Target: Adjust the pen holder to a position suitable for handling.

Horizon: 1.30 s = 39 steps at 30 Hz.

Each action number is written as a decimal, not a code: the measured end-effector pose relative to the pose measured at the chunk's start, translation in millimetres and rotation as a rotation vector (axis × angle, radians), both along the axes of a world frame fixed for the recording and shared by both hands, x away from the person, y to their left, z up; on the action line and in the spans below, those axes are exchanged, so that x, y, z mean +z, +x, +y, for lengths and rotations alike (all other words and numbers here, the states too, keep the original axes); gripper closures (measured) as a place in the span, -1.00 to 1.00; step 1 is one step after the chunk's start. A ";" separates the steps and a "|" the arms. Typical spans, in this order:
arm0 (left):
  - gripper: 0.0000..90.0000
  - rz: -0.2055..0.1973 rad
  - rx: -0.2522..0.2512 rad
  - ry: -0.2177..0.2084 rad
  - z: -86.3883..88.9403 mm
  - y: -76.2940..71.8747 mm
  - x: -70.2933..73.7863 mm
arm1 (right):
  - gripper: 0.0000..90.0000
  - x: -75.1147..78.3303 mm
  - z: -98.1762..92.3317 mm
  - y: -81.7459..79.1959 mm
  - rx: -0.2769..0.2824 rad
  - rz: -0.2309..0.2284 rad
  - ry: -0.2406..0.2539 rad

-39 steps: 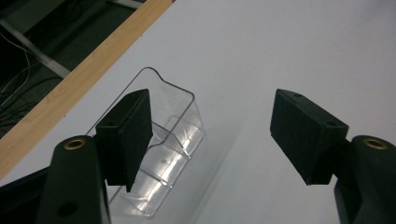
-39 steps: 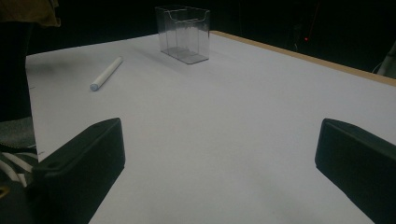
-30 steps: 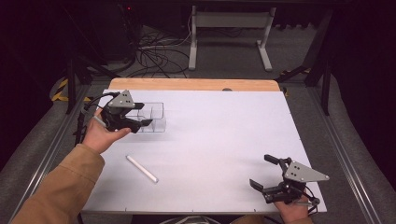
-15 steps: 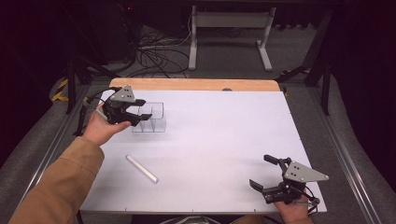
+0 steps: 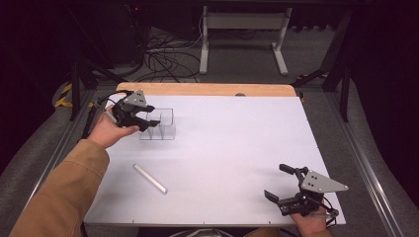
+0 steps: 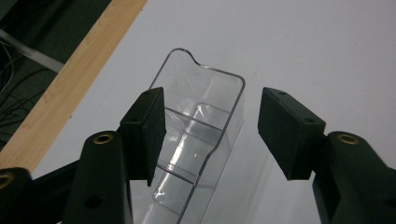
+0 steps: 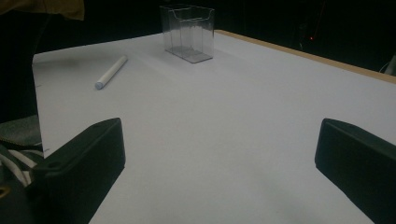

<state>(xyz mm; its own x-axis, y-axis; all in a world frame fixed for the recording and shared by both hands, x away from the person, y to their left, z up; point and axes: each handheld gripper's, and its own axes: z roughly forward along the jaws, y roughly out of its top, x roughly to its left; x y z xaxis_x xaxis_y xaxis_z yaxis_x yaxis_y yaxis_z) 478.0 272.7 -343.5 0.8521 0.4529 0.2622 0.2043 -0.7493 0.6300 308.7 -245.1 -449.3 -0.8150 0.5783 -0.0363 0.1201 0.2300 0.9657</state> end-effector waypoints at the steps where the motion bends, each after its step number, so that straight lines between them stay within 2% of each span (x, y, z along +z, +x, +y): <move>1: -0.06 0.000 0.001 0.006 -0.4 0.4 -1.0 | -0.95 -0.1 0.2 0.0 0.001 0.001 0.001; 5: 0.00 0.011 0.003 0.039 -1.5 2.7 -2.8 | -0.95 0.0 0.8 0.1 0.005 -0.002 -0.003; 6: 0.01 0.022 0.006 0.066 -3.3 4.5 -4.4 | -0.95 -0.1 1.2 0.4 0.006 0.000 -0.002; 9: 0.07 0.032 -0.004 0.090 -5.3 6.3 -5.3 | -0.95 -0.1 1.6 0.4 0.007 0.000 -0.004; 10: 0.09 0.046 -0.010 0.114 -7.5 7.4 -6.7 | -0.95 -0.1 1.5 0.4 0.007 0.000 -0.004; 16: 0.21 0.065 -0.016 0.190 -12.4 11.2 -11.0 | -0.95 -0.3 0.5 0.4 0.009 0.002 -0.002; 17: 0.24 0.065 -0.016 0.190 -12.4 11.2 -11.0 | -0.95 -0.4 0.4 0.4 0.010 0.003 -0.001; 20: 0.27 0.087 -0.010 0.259 -15.9 14.9 -13.5 | -0.95 -0.3 -0.4 0.3 0.008 0.003 0.001; 22: 0.31 0.100 -0.014 0.281 -17.6 17.0 -14.7 | -0.95 -0.1 -1.9 0.2 0.003 0.002 0.004; 25: 0.37 0.110 -0.024 0.293 -19.1 19.1 -16.4 | -0.95 -0.1 -4.0 0.3 0.000 0.002 0.013; 26: 0.38 0.121 -0.032 0.312 -20.6 20.4 -17.6 | -0.95 -0.1 -4.1 0.3 0.000 0.003 0.014; 29: 0.44 0.133 -0.038 0.335 -23.4 20.9 -19.8 | -0.95 -0.4 -3.1 0.1 0.004 0.003 0.010; 33: 0.52 0.138 -0.062 0.375 -27.1 21.1 -22.7 | -0.95 -0.9 -2.9 0.4 0.009 0.005 0.009; 35: 0.57 0.122 -0.071 0.402 -28.5 21.9 -23.9 | -0.95 -1.0 -3.0 0.3 0.009 0.008 0.011; 37: 0.64 0.116 -0.069 0.405 -28.6 21.7 -23.7 | -0.95 -1.1 -2.7 0.6 0.011 0.006 0.009; 39: 0.66 0.127 -0.086 0.410 -28.1 23.4 -22.5 | -0.95 -1.3 -2.2 0.6 0.012 0.007 0.010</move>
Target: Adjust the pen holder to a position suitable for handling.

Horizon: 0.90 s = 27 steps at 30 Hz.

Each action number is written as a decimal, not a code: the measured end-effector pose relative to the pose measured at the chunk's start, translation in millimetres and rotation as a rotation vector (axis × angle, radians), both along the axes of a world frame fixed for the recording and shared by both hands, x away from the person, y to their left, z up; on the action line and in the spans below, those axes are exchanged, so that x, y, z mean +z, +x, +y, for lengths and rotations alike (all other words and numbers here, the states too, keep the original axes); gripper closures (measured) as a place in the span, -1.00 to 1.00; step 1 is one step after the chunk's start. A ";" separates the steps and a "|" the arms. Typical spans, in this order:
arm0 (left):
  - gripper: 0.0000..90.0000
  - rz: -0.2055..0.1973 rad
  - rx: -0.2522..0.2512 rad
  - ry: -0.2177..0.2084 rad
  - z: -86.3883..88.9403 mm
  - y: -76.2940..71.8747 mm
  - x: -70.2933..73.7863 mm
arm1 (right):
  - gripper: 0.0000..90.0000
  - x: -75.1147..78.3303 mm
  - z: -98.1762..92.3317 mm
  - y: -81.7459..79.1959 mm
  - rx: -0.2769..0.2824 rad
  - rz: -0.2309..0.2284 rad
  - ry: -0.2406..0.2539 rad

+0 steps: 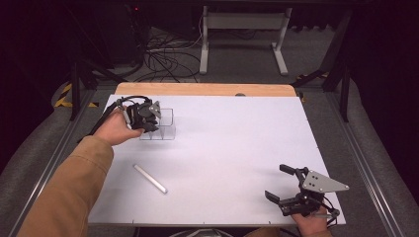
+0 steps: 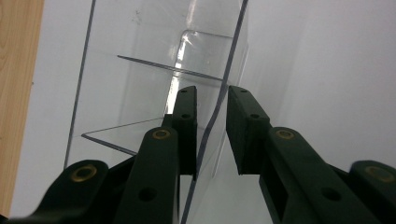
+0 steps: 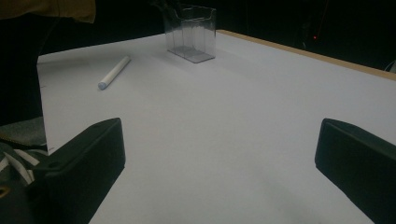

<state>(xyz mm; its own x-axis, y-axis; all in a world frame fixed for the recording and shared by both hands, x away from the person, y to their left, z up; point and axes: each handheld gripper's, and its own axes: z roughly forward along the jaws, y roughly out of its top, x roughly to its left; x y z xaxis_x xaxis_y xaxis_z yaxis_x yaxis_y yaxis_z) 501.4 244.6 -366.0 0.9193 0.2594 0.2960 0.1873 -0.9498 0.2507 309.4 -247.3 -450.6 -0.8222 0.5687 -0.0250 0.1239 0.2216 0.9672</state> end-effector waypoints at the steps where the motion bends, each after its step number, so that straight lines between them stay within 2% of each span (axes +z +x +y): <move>1: 0.67 0.006 0.002 0.006 -0.3 -0.5 0.4 | -0.95 -0.1 0.2 0.0 0.001 0.000 0.000; 6: 0.77 0.015 -0.016 0.021 -2.5 -1.3 1.9 | -0.95 -0.6 0.5 0.3 0.003 0.005 -0.003; 7: 0.81 0.036 -0.026 0.015 -3.1 -1.8 3.5 | -0.95 -0.6 0.3 0.3 0.005 0.006 -0.001; 11: 0.87 0.062 -0.035 0.008 -4.2 -3.3 4.8 | -0.95 -0.5 -0.2 0.2 0.006 0.004 0.003; 16: 0.96 0.060 -0.043 0.012 -6.5 -6.5 6.6 | -0.95 -0.6 0.6 0.4 0.009 0.006 0.002; 17: 0.96 0.059 -0.045 -0.013 -6.7 -8.2 10.0 | -0.95 -0.6 0.8 0.6 0.011 0.003 0.002; 19: 0.96 0.061 -0.053 -0.033 -7.8 -11.1 14.1 | -0.95 -0.6 0.9 0.6 0.012 0.003 0.000; 26: 0.96 0.051 -0.108 -0.073 -17.6 -21.2 27.8 | -0.95 -0.5 1.4 0.6 0.013 0.005 -0.002; 27: 0.96 0.052 -0.128 -0.082 -23.1 -24.5 31.2 | -0.95 -0.3 1.5 0.5 0.013 0.003 -0.001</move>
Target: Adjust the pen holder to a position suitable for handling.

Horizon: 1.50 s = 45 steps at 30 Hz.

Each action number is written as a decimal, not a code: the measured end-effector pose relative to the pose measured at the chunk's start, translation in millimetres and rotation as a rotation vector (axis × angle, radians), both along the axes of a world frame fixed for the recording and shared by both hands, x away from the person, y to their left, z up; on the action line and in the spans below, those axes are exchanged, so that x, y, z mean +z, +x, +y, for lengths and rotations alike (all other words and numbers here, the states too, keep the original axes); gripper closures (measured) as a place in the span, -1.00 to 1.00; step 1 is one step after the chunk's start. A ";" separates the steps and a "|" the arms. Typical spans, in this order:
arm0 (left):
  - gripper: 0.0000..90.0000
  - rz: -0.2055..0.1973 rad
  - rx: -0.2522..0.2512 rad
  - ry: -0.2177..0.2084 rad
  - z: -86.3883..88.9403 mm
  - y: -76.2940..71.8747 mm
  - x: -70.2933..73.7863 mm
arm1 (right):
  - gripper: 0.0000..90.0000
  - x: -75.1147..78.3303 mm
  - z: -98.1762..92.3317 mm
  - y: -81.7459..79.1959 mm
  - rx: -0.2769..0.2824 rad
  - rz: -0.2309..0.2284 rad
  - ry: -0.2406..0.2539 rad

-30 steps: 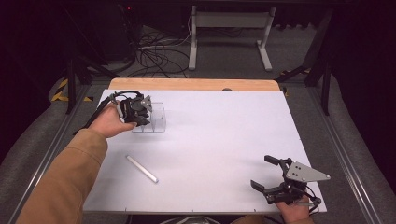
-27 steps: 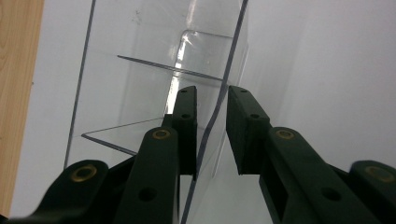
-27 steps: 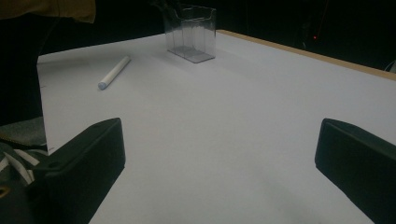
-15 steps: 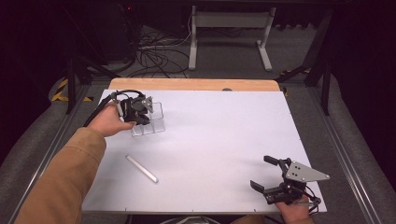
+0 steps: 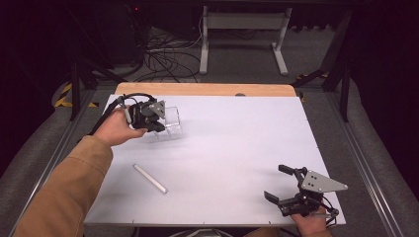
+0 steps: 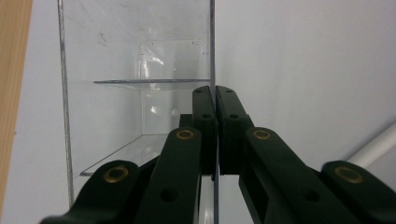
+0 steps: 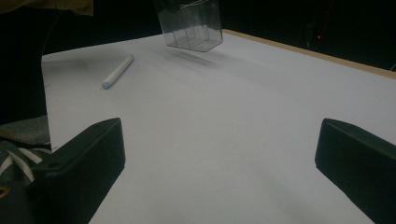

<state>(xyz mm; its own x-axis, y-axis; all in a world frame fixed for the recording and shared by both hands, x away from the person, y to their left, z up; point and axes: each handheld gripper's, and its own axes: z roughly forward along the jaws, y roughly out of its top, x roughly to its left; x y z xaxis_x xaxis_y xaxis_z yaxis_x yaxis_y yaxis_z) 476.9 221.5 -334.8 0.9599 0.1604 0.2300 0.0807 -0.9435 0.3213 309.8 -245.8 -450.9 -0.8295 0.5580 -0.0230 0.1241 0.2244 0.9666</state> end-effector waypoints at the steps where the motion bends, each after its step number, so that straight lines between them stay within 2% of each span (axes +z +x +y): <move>1: 0.96 0.002 -0.009 -0.003 -3.2 -1.8 1.4 | -0.95 0.1 0.0 0.0 0.000 0.000 0.000; 6: 0.96 0.010 -0.049 -0.016 -18.5 -10.3 5.5 | -0.95 0.1 0.1 -0.1 0.002 -0.003 -0.001; 8: 0.96 0.024 -0.080 -0.041 -31.0 -15.7 7.5 | -0.95 0.2 -0.2 -0.1 0.002 -0.004 0.001; 13: 0.96 0.052 -0.100 -0.056 -47.3 -18.3 7.3 | -0.96 0.4 -0.2 -0.6 0.002 -0.002 0.001; 14: 0.96 0.066 -0.100 -0.055 -55.1 -19.9 5.4 | -0.96 0.5 -0.3 -0.8 0.004 -0.003 0.003; 20: 0.96 0.092 -0.122 -0.044 -77.0 -23.9 -0.1 | -0.95 0.5 -1.2 -1.2 0.002 -0.004 0.005; 29: 0.96 0.113 -0.150 -0.031 -105.9 -26.5 -9.5 | -0.96 0.7 -1.2 -1.4 0.005 -0.010 0.005; 34: 0.96 0.123 -0.163 -0.017 -117.1 -25.4 -13.3 | -0.96 0.5 -1.6 -1.7 0.007 -0.006 0.007; 38: 0.95 0.137 -0.154 -0.001 -123.6 -24.1 -16.2 | -0.96 0.5 -1.9 -1.8 0.010 -0.009 0.006; 45: 0.95 0.139 -0.129 0.018 -129.1 -19.7 -20.7 | -0.96 0.7 -2.0 -2.1 0.011 -0.009 0.007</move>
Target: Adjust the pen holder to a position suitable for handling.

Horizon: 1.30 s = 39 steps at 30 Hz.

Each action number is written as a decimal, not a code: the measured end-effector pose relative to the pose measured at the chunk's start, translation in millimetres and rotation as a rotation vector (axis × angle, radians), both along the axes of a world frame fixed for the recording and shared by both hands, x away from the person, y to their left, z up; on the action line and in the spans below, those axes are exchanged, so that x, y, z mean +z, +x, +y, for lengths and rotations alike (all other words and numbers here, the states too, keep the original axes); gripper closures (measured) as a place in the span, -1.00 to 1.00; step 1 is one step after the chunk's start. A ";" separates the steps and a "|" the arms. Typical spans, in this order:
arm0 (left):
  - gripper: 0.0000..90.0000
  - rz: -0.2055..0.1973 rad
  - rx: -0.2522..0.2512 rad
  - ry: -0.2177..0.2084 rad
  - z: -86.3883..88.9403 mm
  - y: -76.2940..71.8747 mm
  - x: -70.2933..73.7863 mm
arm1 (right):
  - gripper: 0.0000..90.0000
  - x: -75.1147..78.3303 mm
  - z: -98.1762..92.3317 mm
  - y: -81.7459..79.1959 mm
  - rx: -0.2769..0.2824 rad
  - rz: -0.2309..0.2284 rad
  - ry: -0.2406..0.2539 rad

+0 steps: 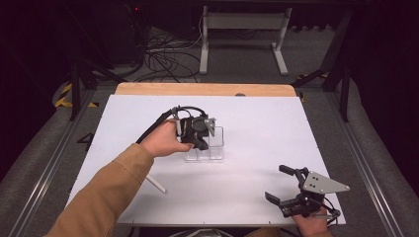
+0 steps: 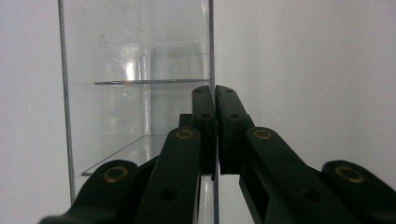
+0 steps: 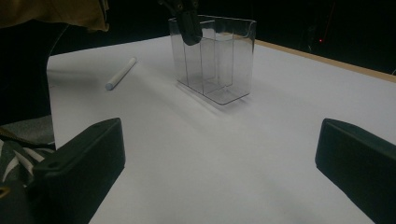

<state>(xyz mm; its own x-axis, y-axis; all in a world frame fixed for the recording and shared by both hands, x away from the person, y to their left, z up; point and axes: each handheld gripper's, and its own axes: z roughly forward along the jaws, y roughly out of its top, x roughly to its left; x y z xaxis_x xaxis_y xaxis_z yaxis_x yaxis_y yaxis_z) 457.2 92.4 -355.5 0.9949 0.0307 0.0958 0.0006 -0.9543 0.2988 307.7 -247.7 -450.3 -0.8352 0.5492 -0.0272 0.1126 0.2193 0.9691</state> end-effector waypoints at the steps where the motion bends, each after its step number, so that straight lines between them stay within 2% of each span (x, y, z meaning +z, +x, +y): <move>1: 0.95 0.001 0.004 0.002 -0.5 0.0 -0.8 | -0.96 0.0 0.1 -0.1 0.000 0.000 0.000; 7: 0.94 0.008 -0.004 0.020 -1.5 2.7 -4.6 | -0.96 -0.1 0.1 0.0 0.002 0.001 -0.001; 11: 0.93 0.009 0.001 0.008 -2.1 3.8 -5.1 | -0.96 -0.2 0.1 -0.1 0.004 0.002 0.001; 12: 0.91 0.003 0.007 -0.013 -1.7 3.6 -4.2 | -0.96 -0.2 0.2 -0.2 0.004 0.002 0.000; 16: 0.61 -0.023 0.028 -0.086 4.8 1.2 6.7 | -0.96 0.0 0.0 -0.4 0.004 0.000 -0.001; 17: 0.54 -0.023 0.028 -0.086 4.8 1.2 6.7 | -0.96 0.0 -0.1 -0.4 0.004 0.001 0.000; 18: 0.45 -0.033 0.027 -0.134 10.5 0.1 13.5 | -0.96 -0.1 -0.1 -0.3 0.003 0.001 0.000; 19: 0.37 -0.039 0.032 -0.161 13.9 -1.6 17.1 | -0.96 -0.1 -0.1 -0.3 0.003 0.002 0.000; 22: 0.14 -0.054 0.067 -0.275 26.7 -8.1 27.1 | -0.96 0.2 0.1 -0.6 0.003 -0.001 0.000; 29: -0.17 -0.080 0.081 -0.469 57.0 -23.0 42.6 | -0.96 0.0 2.8 0.4 0.006 0.000 -0.005; 31: -0.28 -0.094 0.092 -0.495 63.3 -25.9 45.1 | -0.96 -0.2 3.1 0.2 0.005 -0.001 -0.005; 34: -0.38 -0.130 0.105 -0.498 69.2 -29.4 47.2 | -0.96 -0.5 2.8 -0.3 0.002 0.001 -0.004; 36: -0.41 -0.134 0.112 -0.499 71.0 -30.6 47.8 | -0.96 -0.2 2.3 -0.8 0.001 -0.003 -0.003; 39: -0.48 -0.149 0.118 -0.534 76.2 -35.0 49.3 | -0.96 -0.2 2.1 -1.2 0.000 -0.003 -0.001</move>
